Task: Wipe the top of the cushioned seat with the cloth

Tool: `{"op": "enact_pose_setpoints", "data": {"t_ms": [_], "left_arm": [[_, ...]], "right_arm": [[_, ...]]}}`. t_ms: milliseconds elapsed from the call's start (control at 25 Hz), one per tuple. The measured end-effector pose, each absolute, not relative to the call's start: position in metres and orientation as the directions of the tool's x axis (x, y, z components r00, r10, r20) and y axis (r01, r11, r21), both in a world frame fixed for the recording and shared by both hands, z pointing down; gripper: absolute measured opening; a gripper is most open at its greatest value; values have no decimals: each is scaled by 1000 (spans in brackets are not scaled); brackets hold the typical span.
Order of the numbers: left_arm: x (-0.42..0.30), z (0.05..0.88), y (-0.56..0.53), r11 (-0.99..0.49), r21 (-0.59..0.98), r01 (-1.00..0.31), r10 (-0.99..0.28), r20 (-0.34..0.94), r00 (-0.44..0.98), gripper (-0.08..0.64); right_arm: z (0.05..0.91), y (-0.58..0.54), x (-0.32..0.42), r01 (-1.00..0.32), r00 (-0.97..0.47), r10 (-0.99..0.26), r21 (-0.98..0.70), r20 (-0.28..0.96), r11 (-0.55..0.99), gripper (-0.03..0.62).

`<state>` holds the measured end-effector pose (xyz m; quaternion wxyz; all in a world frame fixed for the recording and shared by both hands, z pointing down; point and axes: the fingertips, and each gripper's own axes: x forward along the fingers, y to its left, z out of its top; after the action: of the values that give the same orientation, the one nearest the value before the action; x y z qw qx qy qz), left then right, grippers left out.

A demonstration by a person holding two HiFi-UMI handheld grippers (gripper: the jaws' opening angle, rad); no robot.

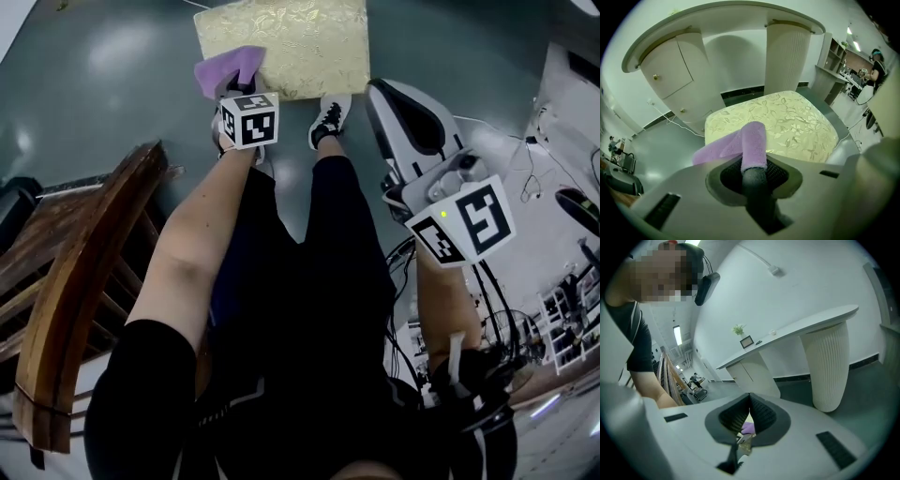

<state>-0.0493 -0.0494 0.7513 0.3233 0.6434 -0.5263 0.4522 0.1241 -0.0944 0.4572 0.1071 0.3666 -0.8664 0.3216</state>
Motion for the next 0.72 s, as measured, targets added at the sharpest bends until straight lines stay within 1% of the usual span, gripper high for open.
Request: {"op": "enact_pose_setpoints", "data": {"t_ms": [160, 480, 600, 720], "left_arm": [[-29, 752, -58, -241, -59, -969, -371, 928, 36, 83], [41, 752, -68, -260, -9, -966, -360, 929, 88, 83], [81, 749, -67, -341, 52, -939, -342, 923, 176, 83], [122, 749, -65, -438, 117, -891, -292, 919, 264, 83]], "right_arm": [[464, -94, 155, -729, -680, -593, -485, 431, 483, 6], [472, -97, 202, -758, -643, -625, -486, 443, 435, 6], [474, -98, 213, -762, -635, -633, -496, 444, 416, 6], [473, -100, 223, -768, -625, -644, -494, 440, 408, 6]]}}
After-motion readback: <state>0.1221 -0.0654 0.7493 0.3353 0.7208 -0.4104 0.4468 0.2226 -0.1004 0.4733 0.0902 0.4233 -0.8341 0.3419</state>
